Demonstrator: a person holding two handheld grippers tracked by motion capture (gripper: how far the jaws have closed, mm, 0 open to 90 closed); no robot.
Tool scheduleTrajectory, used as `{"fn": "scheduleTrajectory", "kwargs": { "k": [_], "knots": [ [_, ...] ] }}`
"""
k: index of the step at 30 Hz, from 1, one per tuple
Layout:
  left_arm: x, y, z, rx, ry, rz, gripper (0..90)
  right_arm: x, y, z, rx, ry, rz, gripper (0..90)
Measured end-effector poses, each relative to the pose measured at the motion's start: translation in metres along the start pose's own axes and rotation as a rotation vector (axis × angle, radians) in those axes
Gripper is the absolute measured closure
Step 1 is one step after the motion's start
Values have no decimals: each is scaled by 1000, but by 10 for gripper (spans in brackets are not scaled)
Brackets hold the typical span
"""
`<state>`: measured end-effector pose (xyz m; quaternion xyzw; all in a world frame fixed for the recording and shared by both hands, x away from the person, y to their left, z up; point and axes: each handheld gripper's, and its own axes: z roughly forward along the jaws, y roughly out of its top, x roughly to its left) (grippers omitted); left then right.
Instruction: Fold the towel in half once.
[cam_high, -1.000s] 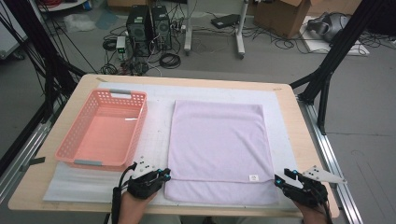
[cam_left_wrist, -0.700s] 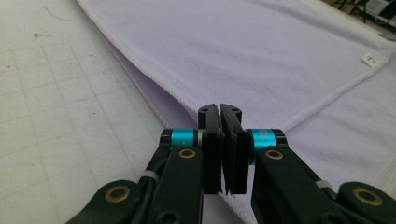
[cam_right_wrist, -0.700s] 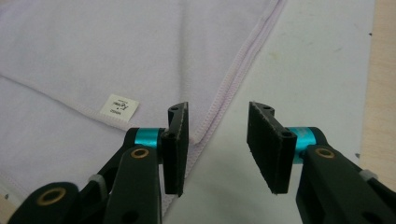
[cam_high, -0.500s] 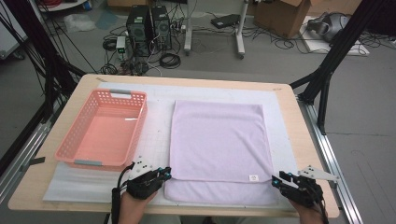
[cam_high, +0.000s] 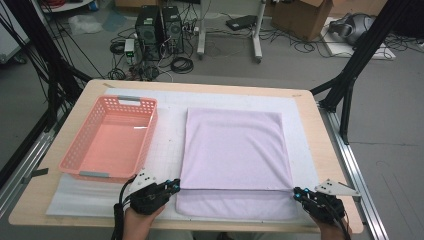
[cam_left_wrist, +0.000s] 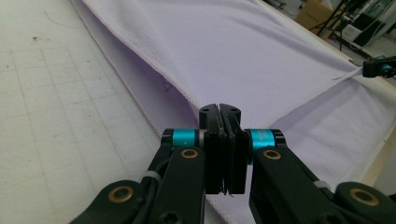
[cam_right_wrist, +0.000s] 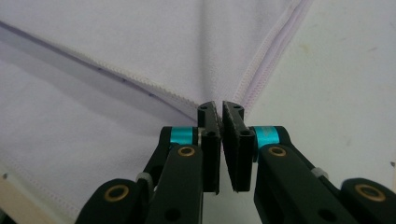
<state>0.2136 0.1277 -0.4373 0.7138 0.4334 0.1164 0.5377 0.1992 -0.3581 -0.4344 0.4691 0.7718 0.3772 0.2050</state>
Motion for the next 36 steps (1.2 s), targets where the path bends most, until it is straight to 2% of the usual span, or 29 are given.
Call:
{"fn": "scheduleTrajectory", "kwargs": {
  "k": [5,18,25,28,29,30,31,33,36],
  "knots": [
    [-5,-4,-9,-11,-11,-7,880,5,-3,-10,-5,2,-27,857],
    [-27,-23,-36,-12,-8,0,880,22,-25,-42,-6,28,-50,859],
    [-34,-32,-45,2,-5,-6,880,29,-35,-52,-3,31,-59,858],
    [-33,-36,-44,26,-5,0,877,30,-36,-54,-2,33,-54,840],
    [-32,-37,-42,35,4,-1,855,30,-37,-53,7,28,-41,784],
    [-30,-38,-41,43,23,-17,716,28,-38,-53,5,16,-19,665],
    [-27,-37,-40,51,20,-37,602,25,-39,-53,-12,11,11,648],
    [-25,-36,-41,30,29,-37,605,19,-40,-56,-38,18,56,649],
    [-22,-32,-40,9,35,-32,608,11,-40,-58,-63,9,85,665]
  ]
}}
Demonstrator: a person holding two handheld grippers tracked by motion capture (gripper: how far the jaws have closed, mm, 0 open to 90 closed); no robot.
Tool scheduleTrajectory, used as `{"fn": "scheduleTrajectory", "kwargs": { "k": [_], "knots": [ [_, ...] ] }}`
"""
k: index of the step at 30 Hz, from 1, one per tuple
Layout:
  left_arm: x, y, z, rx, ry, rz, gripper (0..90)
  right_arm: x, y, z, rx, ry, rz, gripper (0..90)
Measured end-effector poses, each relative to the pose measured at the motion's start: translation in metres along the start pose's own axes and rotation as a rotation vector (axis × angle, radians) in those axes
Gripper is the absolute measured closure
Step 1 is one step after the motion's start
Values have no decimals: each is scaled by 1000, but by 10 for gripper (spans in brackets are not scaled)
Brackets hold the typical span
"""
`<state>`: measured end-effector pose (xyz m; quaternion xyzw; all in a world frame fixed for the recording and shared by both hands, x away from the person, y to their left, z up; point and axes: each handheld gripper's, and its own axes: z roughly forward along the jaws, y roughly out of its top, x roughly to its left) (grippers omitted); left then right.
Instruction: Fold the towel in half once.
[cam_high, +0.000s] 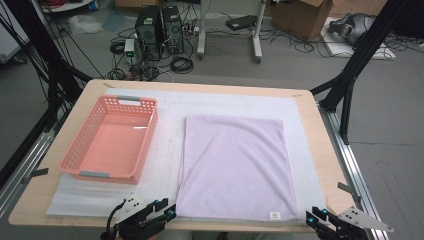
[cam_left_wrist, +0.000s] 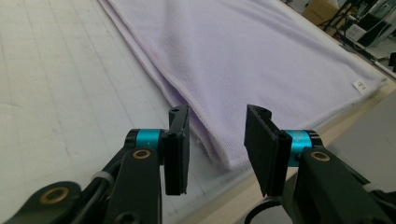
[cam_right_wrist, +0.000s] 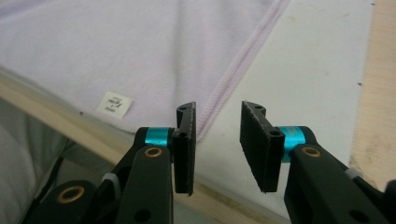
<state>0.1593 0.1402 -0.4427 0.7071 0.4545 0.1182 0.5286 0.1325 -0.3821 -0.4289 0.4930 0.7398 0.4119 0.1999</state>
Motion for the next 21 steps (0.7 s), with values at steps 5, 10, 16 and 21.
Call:
{"fn": "scheduleTrajectory", "kwargs": {
  "k": [5,10,16,21],
  "knots": [
    [4,8,5,-20,4,7,632,-7,3,5,-8,-5,29,677],
    [10,19,18,-18,5,14,729,-12,12,15,-10,-5,18,680],
    [21,36,41,-10,12,20,742,-17,25,33,2,-7,-6,683],
    [32,50,61,19,21,27,730,-24,35,48,8,-10,-12,685]
  ]
}}
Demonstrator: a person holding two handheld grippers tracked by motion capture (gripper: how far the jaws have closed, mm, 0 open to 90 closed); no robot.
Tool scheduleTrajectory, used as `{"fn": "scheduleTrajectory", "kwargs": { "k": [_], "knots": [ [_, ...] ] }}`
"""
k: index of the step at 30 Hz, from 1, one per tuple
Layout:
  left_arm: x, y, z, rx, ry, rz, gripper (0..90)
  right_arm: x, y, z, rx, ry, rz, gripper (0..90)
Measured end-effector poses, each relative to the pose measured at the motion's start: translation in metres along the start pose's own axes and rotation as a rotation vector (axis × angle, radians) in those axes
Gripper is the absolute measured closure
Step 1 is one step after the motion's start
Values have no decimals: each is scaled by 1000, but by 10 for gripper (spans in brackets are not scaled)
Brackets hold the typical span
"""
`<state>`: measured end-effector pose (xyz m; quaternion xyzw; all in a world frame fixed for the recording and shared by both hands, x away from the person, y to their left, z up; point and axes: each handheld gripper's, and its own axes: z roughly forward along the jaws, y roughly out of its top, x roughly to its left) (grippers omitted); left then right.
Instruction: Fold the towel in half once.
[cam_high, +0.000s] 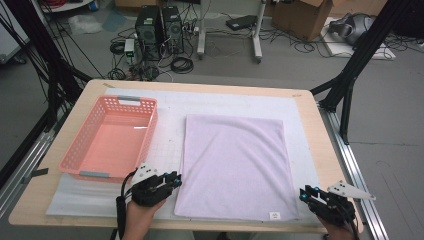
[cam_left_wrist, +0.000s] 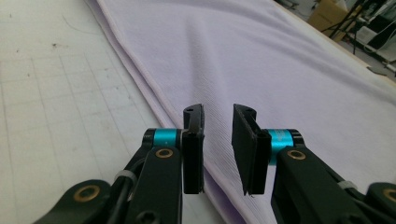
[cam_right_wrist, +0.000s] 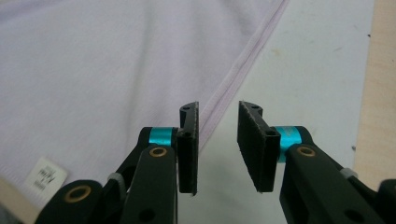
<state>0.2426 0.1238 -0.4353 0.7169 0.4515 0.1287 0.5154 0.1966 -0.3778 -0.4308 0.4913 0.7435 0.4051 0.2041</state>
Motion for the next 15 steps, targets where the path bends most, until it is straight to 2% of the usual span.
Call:
{"fn": "scheduleTrajectory", "kwargs": {
  "k": [6,9,11,12,15],
  "knots": [
    [20,19,33,56,23,-25,708,-9,11,14,5,-8,-7,684],
    [28,26,49,81,50,-14,690,-14,17,18,-5,-13,-1,685],
    [31,28,57,83,63,-20,669,-17,20,21,-6,-14,-1,686],
    [33,30,62,99,65,-13,661,-19,21,23,-6,-16,-1,686],
    [32,34,72,107,63,3,666,-23,25,30,-4,-15,0,686]
  ]
}}
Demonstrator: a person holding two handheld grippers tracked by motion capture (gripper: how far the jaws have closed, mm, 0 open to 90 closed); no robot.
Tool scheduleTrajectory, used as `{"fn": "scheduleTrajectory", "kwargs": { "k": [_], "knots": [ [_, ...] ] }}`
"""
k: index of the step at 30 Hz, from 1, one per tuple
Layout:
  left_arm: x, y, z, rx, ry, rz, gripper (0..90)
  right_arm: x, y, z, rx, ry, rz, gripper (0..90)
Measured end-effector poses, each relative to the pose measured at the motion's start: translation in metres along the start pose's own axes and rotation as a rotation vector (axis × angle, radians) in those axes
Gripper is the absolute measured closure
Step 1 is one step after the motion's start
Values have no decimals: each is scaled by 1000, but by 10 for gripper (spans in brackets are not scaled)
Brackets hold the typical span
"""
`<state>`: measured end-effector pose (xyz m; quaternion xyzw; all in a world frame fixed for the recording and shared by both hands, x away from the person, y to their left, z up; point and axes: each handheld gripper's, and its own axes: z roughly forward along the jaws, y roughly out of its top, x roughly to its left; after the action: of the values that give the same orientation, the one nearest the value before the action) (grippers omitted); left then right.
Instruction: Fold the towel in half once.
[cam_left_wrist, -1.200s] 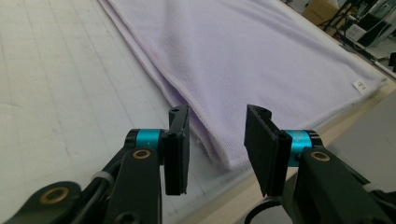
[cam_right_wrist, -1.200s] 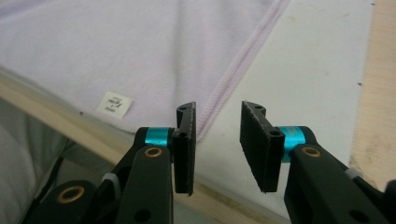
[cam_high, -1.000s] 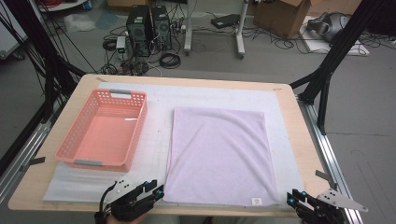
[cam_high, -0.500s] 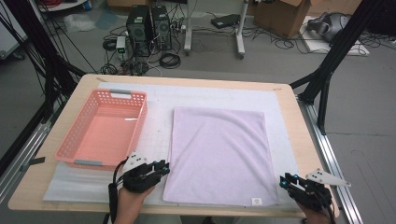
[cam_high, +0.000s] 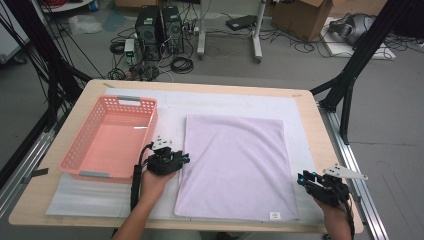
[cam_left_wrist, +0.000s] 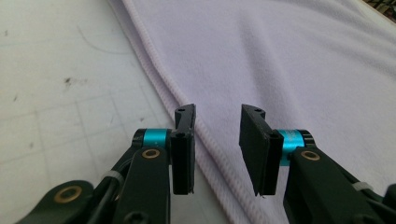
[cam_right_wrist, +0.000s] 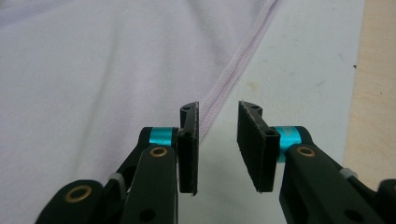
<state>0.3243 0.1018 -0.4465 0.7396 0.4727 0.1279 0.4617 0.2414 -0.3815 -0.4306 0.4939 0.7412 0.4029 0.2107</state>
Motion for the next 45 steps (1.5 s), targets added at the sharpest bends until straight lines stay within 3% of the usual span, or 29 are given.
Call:
{"fn": "scheduleTrajectory", "kwargs": {
  "k": [4,7,10,13,15,16,19,22,26,29,30,31,34,36,38,42,45],
  "knots": [
    [-5,0,11,28,54,42,754,-2,4,7,8,6,-4,687],
    [-5,0,10,25,95,57,887,-1,4,9,15,8,-6,687],
    [-3,0,5,15,118,73,896,-1,3,10,17,8,-4,687],
    [-2,0,3,5,92,61,894,0,4,9,13,10,-6,686],
    [-2,0,5,15,77,45,730,2,4,11,14,14,-8,685],
    [-2,-1,6,21,71,50,713,3,4,11,21,15,-7,685],
    [-6,-2,9,35,82,96,733,5,5,14,28,20,-15,683],
    [-13,-1,10,42,139,165,862,5,5,15,28,21,-11,683],
    [-8,0,5,33,164,122,865,4,4,14,27,15,-6,678],
    [-7,-3,3,36,150,113,852,1,4,15,23,-2,6,657],
    [-7,-4,3,37,148,109,813,0,5,16,22,-14,9,647],
    [-5,-4,3,36,137,97,719,-1,6,18,22,-25,17,646],
    [-2,-6,-1,12,96,62,643,-7,12,25,12,-38,49,671],
    [-1,-7,-3,-3,66,64,624,-10,18,31,7,-32,69,701],
    [-1,-8,-5,-18,38,72,598,-11,26,41,28,-37,58,731],
    [1,-9,-7,-21,22,57,570,-13,37,67,67,-36,84,728],
    [1,-10,-8,-20,9,60,571,-12,39,78,94,-34,84,833]
  ]
}}
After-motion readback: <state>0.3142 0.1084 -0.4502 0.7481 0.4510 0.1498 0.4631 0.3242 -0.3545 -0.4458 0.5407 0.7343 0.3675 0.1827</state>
